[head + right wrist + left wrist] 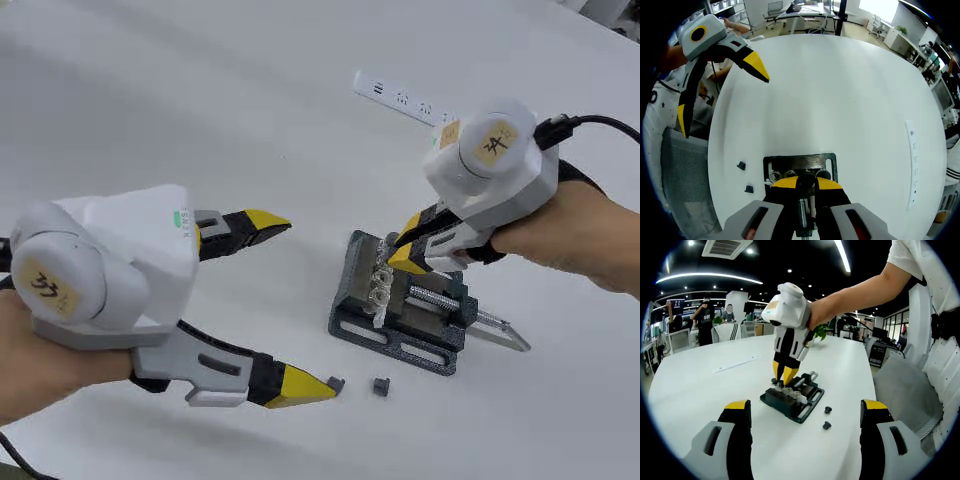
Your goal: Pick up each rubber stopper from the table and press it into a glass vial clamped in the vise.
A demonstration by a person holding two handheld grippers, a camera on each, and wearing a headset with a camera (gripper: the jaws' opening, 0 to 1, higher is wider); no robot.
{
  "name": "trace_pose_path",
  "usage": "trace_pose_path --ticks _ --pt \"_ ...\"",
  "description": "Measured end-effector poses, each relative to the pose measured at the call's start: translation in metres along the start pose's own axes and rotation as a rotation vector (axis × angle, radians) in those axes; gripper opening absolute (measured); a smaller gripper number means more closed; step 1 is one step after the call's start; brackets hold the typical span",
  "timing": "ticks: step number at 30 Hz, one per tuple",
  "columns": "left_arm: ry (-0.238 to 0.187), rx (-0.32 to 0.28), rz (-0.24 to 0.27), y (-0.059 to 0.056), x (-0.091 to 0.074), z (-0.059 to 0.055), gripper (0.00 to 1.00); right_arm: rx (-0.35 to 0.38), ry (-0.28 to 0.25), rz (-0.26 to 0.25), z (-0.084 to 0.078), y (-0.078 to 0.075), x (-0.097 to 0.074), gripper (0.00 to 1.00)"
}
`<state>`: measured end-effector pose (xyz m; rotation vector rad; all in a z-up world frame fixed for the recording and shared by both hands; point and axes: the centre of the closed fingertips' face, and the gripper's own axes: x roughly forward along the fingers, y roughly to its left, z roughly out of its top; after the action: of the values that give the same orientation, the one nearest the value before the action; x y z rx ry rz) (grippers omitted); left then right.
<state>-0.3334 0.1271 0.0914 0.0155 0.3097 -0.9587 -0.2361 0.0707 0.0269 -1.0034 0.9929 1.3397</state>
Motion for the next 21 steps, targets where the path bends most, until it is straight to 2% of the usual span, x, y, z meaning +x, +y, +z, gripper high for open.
trace_pose_path --ticks 15,21 --pt "0.005 -0.002 -0.005 0.0004 0.0018 -0.0016 0.88 -0.019 0.011 -0.015 -0.0012 -0.0012 -0.0006 0.06" --pt "0.0 -0.003 -0.007 -0.0007 0.0028 0.001 0.88 -0.018 0.006 -0.007 -0.0015 -0.0012 -0.0007 0.07"
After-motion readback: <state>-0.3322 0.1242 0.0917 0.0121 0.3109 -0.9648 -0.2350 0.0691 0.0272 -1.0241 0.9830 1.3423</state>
